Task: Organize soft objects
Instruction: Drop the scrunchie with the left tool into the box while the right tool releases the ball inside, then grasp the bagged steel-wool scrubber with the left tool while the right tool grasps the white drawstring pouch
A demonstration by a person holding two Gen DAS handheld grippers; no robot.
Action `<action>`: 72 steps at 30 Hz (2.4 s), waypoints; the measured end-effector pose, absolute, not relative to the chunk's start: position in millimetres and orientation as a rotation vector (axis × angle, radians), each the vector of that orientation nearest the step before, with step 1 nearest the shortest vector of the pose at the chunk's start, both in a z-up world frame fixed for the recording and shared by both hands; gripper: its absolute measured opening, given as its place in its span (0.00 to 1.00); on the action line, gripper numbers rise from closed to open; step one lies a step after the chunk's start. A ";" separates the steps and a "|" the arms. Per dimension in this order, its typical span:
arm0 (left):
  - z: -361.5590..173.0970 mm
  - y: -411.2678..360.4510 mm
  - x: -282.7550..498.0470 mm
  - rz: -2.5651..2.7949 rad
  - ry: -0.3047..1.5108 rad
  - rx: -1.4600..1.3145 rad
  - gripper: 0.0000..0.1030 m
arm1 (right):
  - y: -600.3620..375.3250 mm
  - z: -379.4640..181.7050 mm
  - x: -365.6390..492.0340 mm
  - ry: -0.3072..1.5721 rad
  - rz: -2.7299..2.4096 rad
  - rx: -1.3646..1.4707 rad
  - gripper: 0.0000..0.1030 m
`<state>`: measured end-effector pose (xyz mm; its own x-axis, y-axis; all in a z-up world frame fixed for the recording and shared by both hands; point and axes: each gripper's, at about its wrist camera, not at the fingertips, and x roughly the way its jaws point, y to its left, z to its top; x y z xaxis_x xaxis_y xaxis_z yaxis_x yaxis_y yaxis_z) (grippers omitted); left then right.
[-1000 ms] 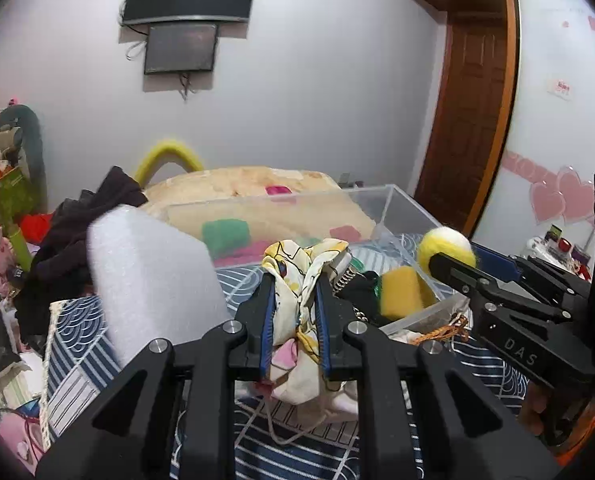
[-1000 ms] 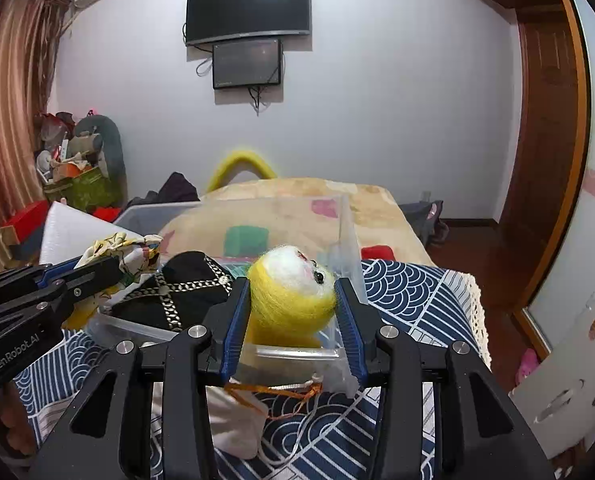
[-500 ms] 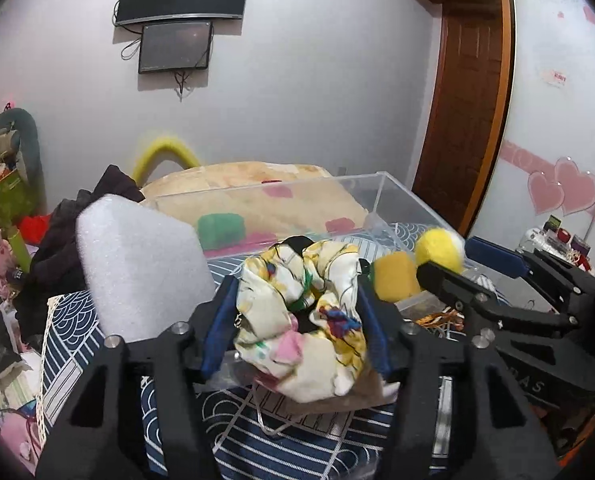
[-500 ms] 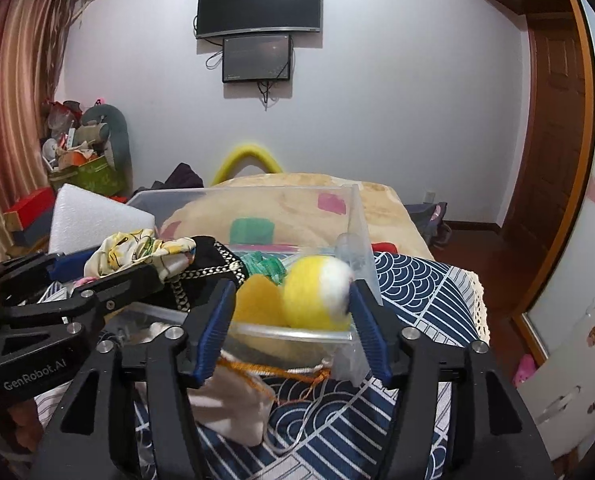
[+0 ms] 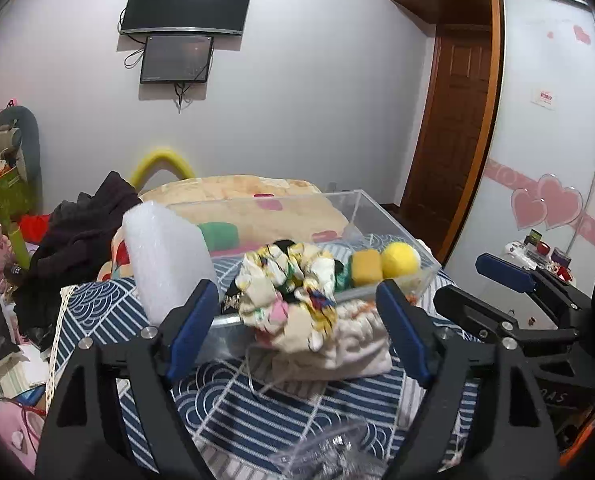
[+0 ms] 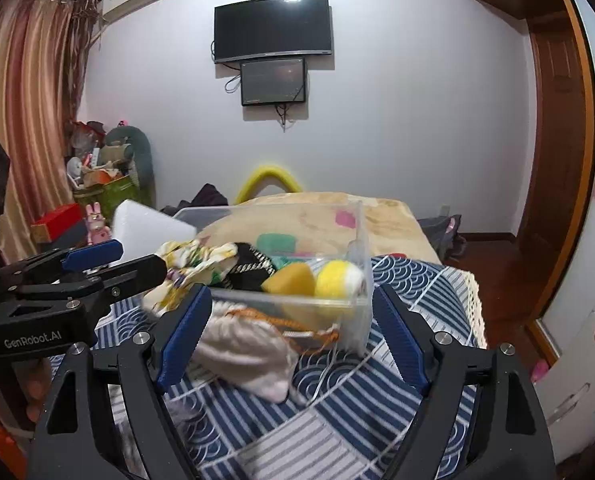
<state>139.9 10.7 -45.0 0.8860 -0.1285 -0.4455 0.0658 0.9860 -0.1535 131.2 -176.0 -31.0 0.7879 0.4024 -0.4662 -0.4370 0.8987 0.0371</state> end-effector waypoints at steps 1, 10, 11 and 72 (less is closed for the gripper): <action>-46.4 8.9 135.6 -0.102 0.475 -0.132 0.81 | -176.7 -32.6 127.9 0.487 0.456 -0.076 0.78; -82.9 -0.1 109.5 -0.130 0.577 -0.130 0.88 | -182.1 -47.7 110.3 0.518 0.463 -0.100 0.78; -88.4 -0.9 108.3 -0.132 0.594 -0.134 0.88 | -181.6 -49.1 108.8 0.524 0.464 -0.101 0.78; -61.9 36.1 76.2 -0.111 0.452 -0.179 0.22 | -173.4 -53.1 115.1 0.611 0.515 -0.106 0.16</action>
<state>76.2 36.1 -61.9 0.8941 -0.1456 -0.4235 0.0666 0.9784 -0.1959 115.0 -173.4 -53.1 0.6975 0.4302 -0.5730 -0.4916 0.8691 0.0541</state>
